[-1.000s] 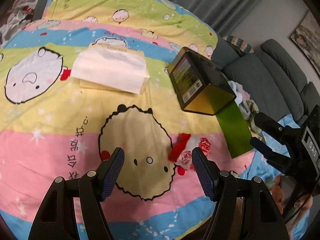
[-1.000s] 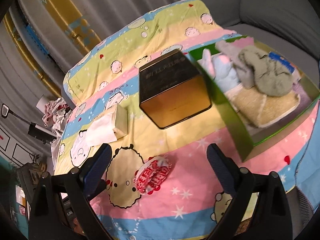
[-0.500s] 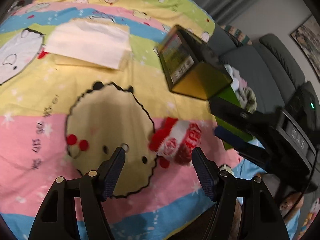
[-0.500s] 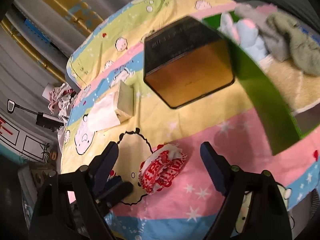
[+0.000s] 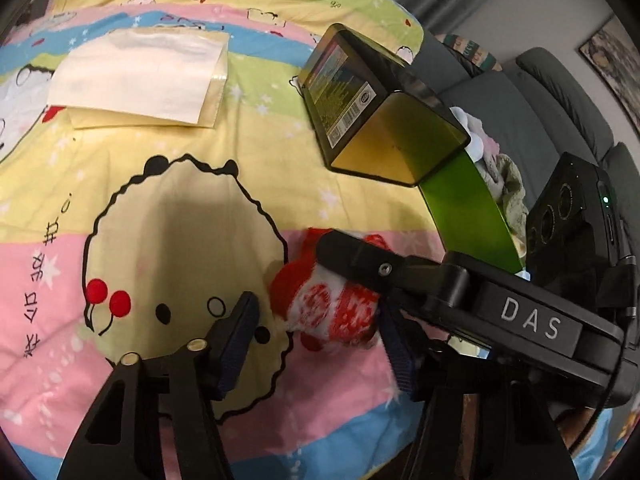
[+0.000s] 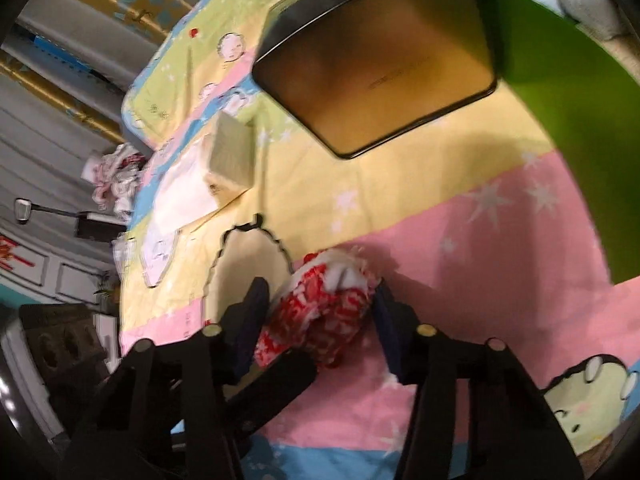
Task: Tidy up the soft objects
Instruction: 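Grasp the red-and-white knit pouch with the right gripper, then lift and carry the pouch with the right gripper over the box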
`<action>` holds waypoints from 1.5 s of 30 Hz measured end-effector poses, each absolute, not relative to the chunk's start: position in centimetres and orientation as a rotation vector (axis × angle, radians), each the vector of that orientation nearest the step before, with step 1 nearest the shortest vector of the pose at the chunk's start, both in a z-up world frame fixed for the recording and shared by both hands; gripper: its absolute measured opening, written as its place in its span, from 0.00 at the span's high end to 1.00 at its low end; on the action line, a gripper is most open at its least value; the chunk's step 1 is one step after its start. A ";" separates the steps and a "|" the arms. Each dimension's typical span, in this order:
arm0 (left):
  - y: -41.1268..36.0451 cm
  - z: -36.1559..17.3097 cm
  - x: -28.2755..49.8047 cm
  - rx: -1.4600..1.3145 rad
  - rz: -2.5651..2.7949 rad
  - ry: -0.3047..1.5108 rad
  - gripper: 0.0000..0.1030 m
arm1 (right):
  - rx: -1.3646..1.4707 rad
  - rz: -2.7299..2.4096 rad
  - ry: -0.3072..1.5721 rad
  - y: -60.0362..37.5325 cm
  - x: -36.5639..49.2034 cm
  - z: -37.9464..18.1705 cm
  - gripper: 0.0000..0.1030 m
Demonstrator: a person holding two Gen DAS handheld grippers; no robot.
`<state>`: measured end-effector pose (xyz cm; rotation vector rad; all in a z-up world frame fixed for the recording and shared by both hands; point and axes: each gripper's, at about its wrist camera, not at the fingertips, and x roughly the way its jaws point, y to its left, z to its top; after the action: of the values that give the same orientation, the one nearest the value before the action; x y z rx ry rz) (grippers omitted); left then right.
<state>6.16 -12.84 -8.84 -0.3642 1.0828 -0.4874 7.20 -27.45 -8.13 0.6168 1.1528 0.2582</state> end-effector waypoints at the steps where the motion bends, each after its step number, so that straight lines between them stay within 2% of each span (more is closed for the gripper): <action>1: -12.9 -8.7 6.1 -0.360 -0.493 1.075 0.53 | 0.616 0.261 1.147 -27.4 7.1 -8.2 0.57; 7: -13.2 -8.0 6.1 -0.366 -0.514 1.062 0.55 | 0.641 0.278 1.116 -28.0 6.6 -7.5 0.60; 23: -14.5 -0.3 3.4 -0.249 -0.606 0.850 0.55 | 0.629 0.289 0.874 -28.8 3.1 0.2 0.60; 45: -18.4 3.9 2.6 -0.181 -0.797 0.701 0.55 | 0.604 0.156 0.670 -32.0 -0.2 5.0 0.59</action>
<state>2.56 -18.38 3.92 -0.1807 0.7011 -0.7965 -0.16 -32.03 4.98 0.6042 0.6703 0.1556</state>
